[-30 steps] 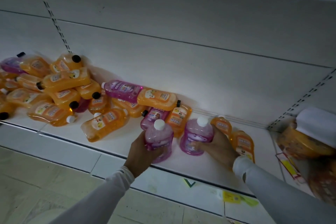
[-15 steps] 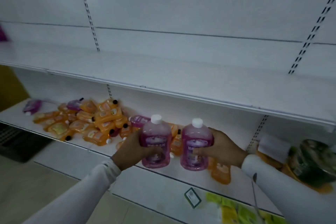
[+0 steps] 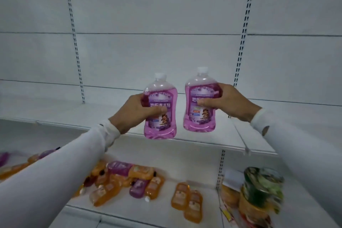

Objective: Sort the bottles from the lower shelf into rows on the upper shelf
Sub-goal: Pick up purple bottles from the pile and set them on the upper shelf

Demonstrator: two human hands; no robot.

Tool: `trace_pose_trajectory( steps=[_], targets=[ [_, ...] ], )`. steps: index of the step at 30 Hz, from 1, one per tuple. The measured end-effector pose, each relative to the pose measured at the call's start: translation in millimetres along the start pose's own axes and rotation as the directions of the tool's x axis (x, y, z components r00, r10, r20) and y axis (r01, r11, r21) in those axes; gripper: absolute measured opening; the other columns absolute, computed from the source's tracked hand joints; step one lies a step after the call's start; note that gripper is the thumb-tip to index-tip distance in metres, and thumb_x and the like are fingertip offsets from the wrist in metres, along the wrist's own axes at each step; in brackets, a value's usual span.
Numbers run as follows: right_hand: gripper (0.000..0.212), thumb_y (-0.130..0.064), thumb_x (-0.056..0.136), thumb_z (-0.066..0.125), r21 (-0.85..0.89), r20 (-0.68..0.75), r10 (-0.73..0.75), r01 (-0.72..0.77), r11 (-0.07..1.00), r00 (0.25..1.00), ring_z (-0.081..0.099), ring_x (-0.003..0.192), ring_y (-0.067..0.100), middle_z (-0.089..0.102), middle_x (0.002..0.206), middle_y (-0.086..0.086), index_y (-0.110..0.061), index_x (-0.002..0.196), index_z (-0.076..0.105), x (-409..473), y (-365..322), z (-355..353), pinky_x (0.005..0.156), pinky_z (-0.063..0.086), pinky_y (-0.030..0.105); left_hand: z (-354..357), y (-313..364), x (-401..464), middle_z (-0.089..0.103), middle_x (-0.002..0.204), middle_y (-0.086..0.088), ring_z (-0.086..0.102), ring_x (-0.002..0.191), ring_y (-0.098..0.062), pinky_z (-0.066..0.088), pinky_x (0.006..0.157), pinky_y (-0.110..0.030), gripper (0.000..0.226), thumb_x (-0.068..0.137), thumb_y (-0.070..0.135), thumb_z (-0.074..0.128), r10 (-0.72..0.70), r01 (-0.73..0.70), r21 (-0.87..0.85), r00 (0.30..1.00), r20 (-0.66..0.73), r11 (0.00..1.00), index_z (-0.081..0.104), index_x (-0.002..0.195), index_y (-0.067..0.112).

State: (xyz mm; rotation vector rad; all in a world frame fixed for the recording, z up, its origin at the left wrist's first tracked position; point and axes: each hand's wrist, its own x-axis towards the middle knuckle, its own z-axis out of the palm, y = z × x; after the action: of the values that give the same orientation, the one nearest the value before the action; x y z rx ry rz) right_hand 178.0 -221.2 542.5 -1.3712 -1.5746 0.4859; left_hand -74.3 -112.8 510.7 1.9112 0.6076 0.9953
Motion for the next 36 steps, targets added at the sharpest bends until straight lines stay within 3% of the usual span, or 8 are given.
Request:
trace_pose_trajectory(
  steps=[5, 10, 15, 24, 36],
  targets=[
    [0.034, -0.024, 0.078, 0.080, -0.053, 0.018, -0.073, 0.074, 0.996, 0.997, 0.073, 0.089, 0.012, 0.076, 0.098, -0.005, -0.024, 0.109, 0.067, 23.5, -30.6, -2.8, 0.071, 0.058, 0.022, -22.9, 27.8, 7.4, 0.075, 0.097, -0.004, 0.073, 0.087, -0.019, 0.059, 0.074, -0.029, 0.035, 0.077, 0.016, 0.078, 0.020, -0.019, 0.034, 0.999, -0.029, 0.999, 0.067, 0.110, 0.013],
    [0.039, -0.028, 0.075, 0.081, -0.021, 0.144, -0.167, 0.172, 0.985, 0.975, 0.073, 0.089, 0.013, 0.075, 0.100, -0.004, -0.025, 0.110, 0.066, 79.2, -49.3, 49.3, 0.075, 0.060, 0.028, -83.1, 20.0, -19.1, 0.076, 0.095, -0.003, 0.073, 0.086, -0.017, 0.060, 0.075, -0.030, 0.034, 0.076, 0.016, 0.079, -0.035, 0.046, 0.050, 0.979, -0.199, 0.998, 0.067, 0.108, 0.013],
    [0.044, -0.036, 0.069, 0.078, 0.111, 0.280, -0.247, 0.224, 0.968, 0.928, 0.073, 0.086, 0.011, 0.076, 0.098, -0.006, -0.027, 0.110, 0.066, 137.1, -64.7, 162.6, 0.067, 0.058, 0.023, -173.5, -4.2, -70.7, 0.076, 0.095, -0.001, 0.073, 0.086, -0.016, 0.060, 0.076, -0.030, 0.033, 0.076, 0.016, 0.080, -0.096, 0.152, 0.120, 0.921, -0.377, 0.981, 0.067, 0.106, 0.017],
    [0.037, -0.022, 0.078, 0.079, 0.276, 0.475, -0.359, 0.251, 0.928, 0.803, 0.073, 0.088, 0.011, 0.076, 0.097, -0.006, -0.023, 0.113, 0.066, 233.1, -119.9, 421.7, 0.068, 0.058, 0.022, -393.4, -66.9, -174.4, 0.076, 0.096, -0.005, 0.074, 0.086, -0.020, 0.060, 0.078, -0.036, 0.037, 0.075, 0.021, 0.081, -0.144, 0.308, 0.156, 0.761, -0.633, 0.938, 0.065, 0.108, 0.013],
    [0.033, -0.014, 0.079, 0.079, 0.401, 0.523, -0.441, 0.246, 0.882, 0.729, 0.073, 0.084, 0.008, 0.077, 0.094, -0.006, -0.022, 0.109, 0.067, 374.7, -197.4, 665.5, 0.062, 0.054, 0.016, -634.0, -144.3, -189.8, 0.077, 0.093, -0.003, 0.074, 0.085, -0.020, 0.059, 0.072, -0.027, 0.035, 0.072, 0.019, 0.081, -0.132, 0.357, 0.158, 0.666, -0.734, 0.921, 0.067, 0.103, 0.011]
  ],
)
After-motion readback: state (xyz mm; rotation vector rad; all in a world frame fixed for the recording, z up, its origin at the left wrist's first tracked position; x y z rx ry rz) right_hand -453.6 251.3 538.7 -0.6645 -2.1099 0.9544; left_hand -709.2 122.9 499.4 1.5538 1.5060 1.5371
